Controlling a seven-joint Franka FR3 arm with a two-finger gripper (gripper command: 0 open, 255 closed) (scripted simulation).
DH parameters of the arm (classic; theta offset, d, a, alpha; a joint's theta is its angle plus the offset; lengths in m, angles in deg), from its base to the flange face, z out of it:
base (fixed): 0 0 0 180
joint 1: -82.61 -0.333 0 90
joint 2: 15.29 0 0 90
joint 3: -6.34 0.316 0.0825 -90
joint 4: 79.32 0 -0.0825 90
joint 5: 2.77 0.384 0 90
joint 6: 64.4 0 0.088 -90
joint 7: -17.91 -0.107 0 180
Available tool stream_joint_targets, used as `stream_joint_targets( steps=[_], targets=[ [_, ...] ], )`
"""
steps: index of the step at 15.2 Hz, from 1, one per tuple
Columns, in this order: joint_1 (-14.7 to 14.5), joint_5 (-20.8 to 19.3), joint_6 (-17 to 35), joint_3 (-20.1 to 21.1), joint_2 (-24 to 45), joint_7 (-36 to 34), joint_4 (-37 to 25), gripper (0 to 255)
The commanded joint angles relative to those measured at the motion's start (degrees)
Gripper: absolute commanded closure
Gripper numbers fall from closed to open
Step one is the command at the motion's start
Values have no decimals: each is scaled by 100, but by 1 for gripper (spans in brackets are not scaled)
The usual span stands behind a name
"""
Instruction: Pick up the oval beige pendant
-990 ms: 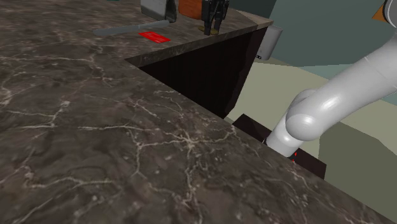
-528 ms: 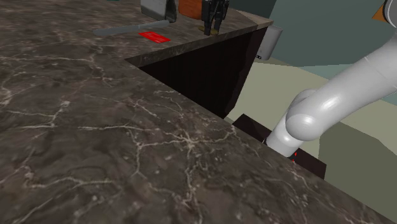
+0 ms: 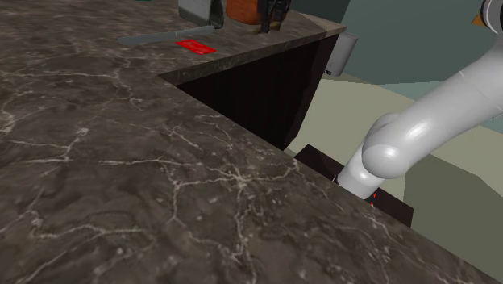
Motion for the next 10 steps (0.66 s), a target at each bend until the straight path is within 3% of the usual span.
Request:
stream_joint_targets(
  steps=[1,10],
  targets=[
    [3,-4,-165,-4,63,3,-226,255],
    [7,-15,-742,-1,315,-7,-1054,255]
  ],
)
